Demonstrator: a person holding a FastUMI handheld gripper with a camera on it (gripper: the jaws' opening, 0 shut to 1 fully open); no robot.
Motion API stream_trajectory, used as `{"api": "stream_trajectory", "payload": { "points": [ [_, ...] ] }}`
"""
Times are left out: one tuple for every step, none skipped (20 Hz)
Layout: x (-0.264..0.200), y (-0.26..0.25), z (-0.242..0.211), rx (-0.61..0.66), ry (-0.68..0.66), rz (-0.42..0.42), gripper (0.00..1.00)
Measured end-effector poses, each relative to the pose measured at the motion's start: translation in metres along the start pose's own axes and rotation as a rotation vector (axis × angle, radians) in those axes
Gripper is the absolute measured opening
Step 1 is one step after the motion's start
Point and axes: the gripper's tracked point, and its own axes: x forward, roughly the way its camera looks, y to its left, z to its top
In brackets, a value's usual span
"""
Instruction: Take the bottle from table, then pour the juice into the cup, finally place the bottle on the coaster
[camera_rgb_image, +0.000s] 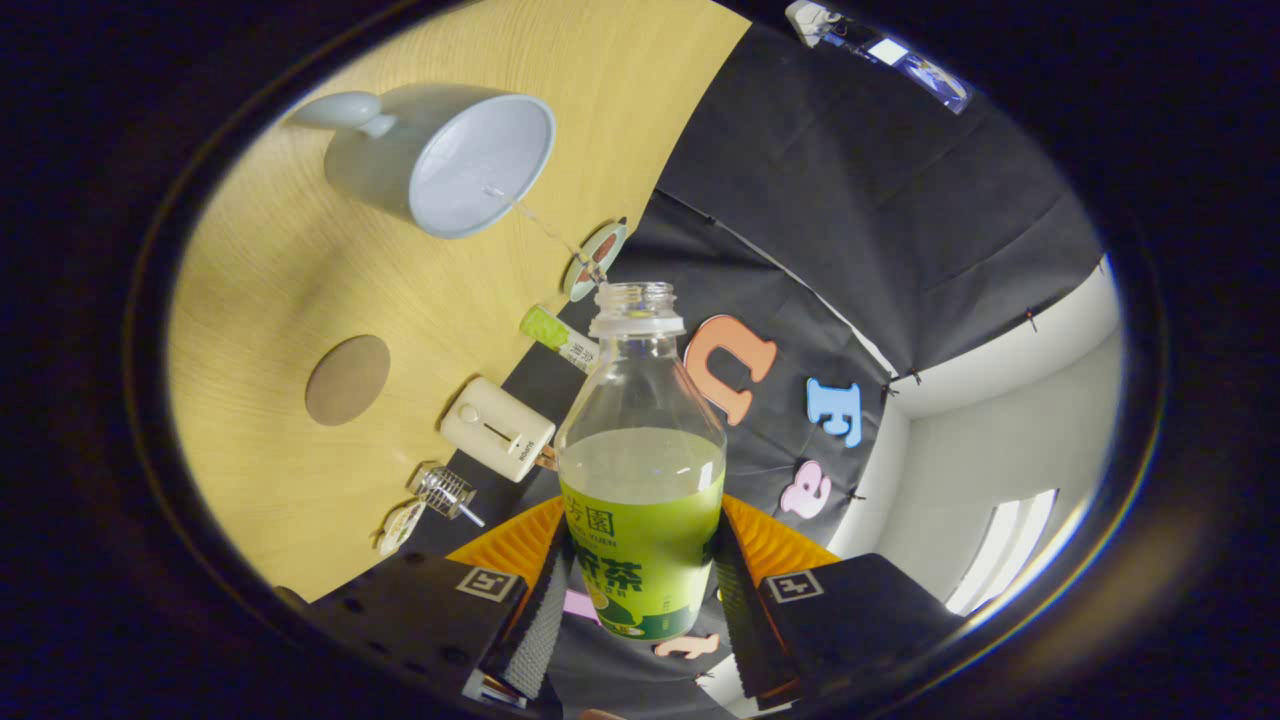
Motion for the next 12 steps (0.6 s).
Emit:
{"api": "stream_trajectory", "payload": {
  "points": [
    [0.001, 0.001, -0.001, 0.004, 0.003, 0.001, 0.75],
    [0.002, 0.0, -0.001, 0.007, 0.003, 0.002, 0.75],
    [0.001, -0.001, -0.001, 0.01, 0.004, 0.001, 0.75],
    [-0.001, -0.001, -0.001, 0.012, 0.004, 0.0, 0.75],
    [-0.003, -0.002, -0.001, 0.016, 0.005, -0.003, 0.75],
    [-0.004, -0.002, -0.002, 0.028, 0.006, -0.003, 0.75],
    [-0.005, -0.001, -0.004, 0.042, 0.008, 0.0, 0.75],
    [-0.007, -0.001, -0.006, 0.055, 0.012, 0.003, 0.75],
    [-0.004, -0.001, -0.006, 0.075, 0.016, 0.008, 0.75],
    [-0.004, 0.002, -0.007, 0.107, 0.022, 0.022, 0.75],
    [-0.004, 0.007, -0.008, 0.149, 0.028, 0.045, 0.75],
    [-0.007, 0.011, -0.009, 0.198, 0.044, 0.065, 0.75]
  ]
}}
